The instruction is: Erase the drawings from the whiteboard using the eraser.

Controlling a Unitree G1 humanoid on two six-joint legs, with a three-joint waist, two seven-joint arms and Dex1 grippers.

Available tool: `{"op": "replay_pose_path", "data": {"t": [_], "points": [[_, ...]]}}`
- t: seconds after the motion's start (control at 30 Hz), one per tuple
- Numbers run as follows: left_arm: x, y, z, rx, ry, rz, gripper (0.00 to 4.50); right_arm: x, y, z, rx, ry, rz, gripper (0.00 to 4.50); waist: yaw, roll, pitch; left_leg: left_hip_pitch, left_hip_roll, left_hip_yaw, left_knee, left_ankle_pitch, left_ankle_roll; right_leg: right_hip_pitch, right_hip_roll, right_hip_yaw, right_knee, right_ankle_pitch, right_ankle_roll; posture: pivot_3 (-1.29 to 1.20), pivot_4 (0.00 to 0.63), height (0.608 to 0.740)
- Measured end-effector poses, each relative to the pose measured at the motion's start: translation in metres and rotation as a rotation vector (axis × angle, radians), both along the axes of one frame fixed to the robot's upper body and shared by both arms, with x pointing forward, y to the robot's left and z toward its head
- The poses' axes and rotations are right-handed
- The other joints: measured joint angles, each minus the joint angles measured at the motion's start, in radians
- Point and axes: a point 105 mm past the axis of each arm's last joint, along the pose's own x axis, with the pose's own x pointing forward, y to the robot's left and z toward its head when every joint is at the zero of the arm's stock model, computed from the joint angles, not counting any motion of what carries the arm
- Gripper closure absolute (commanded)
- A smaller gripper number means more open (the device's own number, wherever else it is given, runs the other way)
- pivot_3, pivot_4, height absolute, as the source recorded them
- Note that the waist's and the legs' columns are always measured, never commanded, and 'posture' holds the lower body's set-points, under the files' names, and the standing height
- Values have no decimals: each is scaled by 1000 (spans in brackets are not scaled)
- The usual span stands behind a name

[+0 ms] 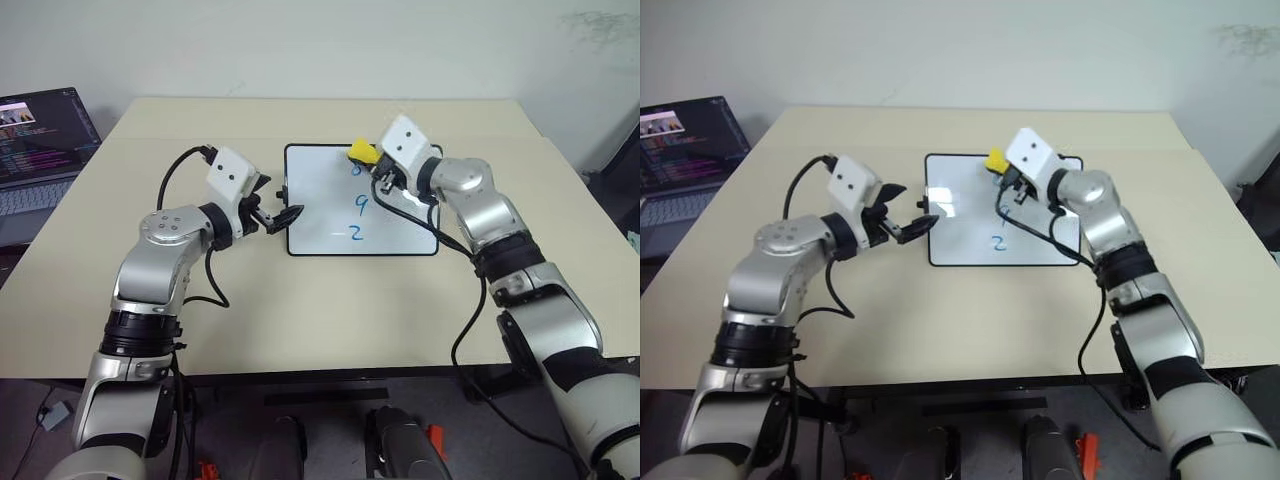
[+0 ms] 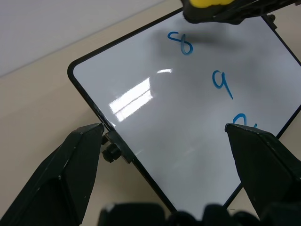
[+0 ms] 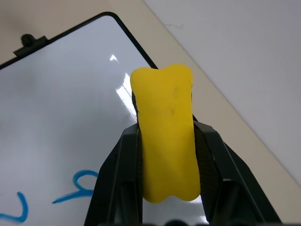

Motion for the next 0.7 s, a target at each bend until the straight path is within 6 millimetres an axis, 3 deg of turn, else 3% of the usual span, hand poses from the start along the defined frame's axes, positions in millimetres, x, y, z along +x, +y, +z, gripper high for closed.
{"op": "replay_pose_path", "data": {"t": [0.23, 0.7], "points": [[-1, -6, -3, 3, 9, -19, 0, 11, -3, -29, -96, 68, -53, 3378, 1, 0, 0, 0, 0, 0, 0, 0, 0, 0, 0, 0, 0, 0, 0, 0, 150, 740], [-1, -10, -5, -3, 13, -34, 0, 17, -6, -26, -122, 78, -92, 3379, 0, 0, 0, 0, 0, -1, 0, 0, 0, 1, 0, 0, 1, 0, 0, 0, 150, 740]]}}
